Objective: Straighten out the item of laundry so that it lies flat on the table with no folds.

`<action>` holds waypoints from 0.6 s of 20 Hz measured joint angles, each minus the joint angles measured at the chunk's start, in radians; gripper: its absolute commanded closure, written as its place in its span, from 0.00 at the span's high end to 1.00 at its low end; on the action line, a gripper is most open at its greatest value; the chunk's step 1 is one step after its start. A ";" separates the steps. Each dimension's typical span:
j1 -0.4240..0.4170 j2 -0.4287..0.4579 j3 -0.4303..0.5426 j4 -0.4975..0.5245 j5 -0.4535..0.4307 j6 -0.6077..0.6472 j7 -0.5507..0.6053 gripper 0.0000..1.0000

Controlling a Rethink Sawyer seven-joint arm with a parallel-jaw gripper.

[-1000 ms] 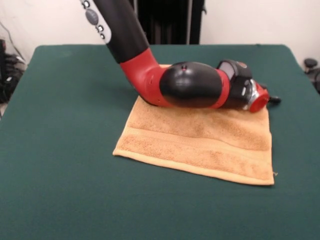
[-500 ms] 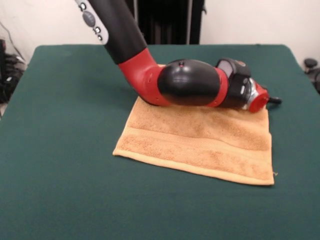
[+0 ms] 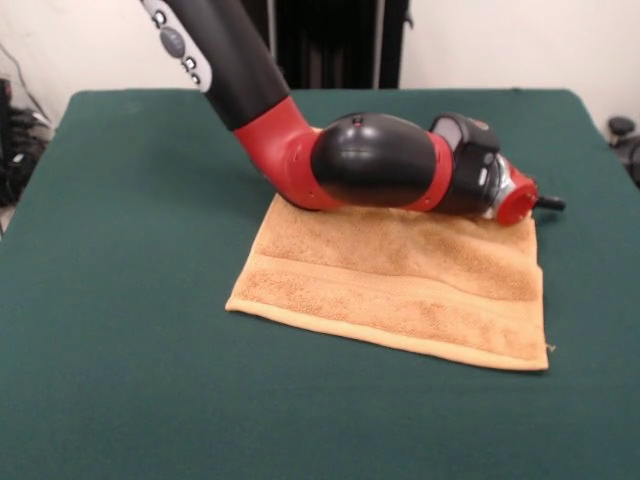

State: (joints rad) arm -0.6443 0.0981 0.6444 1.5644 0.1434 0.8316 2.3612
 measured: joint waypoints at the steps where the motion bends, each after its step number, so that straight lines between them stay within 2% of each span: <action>1: -0.001 0.000 0.001 0.000 -0.001 -0.001 0.000 1.00; 12: -0.005 0.001 0.007 0.002 -0.007 -0.010 0.000 1.00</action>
State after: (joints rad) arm -0.6489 0.0993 0.6510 1.5661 0.1360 0.8218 2.3612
